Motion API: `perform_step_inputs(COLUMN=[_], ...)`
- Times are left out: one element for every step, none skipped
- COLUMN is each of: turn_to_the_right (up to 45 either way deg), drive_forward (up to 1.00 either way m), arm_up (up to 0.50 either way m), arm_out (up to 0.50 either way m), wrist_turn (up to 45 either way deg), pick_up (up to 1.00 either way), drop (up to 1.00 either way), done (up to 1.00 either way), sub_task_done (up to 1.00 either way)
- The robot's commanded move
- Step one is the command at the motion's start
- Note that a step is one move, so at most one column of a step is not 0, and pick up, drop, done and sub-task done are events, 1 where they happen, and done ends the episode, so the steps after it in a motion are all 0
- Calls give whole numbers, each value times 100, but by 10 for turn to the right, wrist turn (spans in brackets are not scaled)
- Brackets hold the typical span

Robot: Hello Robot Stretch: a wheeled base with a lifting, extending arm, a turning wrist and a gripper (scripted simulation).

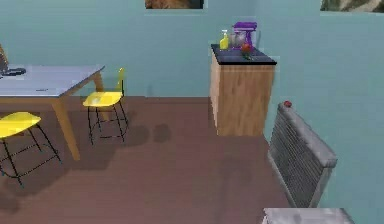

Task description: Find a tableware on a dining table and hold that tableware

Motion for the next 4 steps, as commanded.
perform_step_inputs(turn_to_the_right=[-300, -30, 0, 60], drive_forward=[0, 0, 5, 0], arm_up=[0, 0, 0, 0], arm_out=[0, 0, 0, 0], wrist_turn=[0, 0, 0, 0], pick_up=[0, 0, 0, 0], drop=[0, 0, 0, 0], done=[0, 0, 0, 0], sub_task_done=[0, 0, 0, 0])
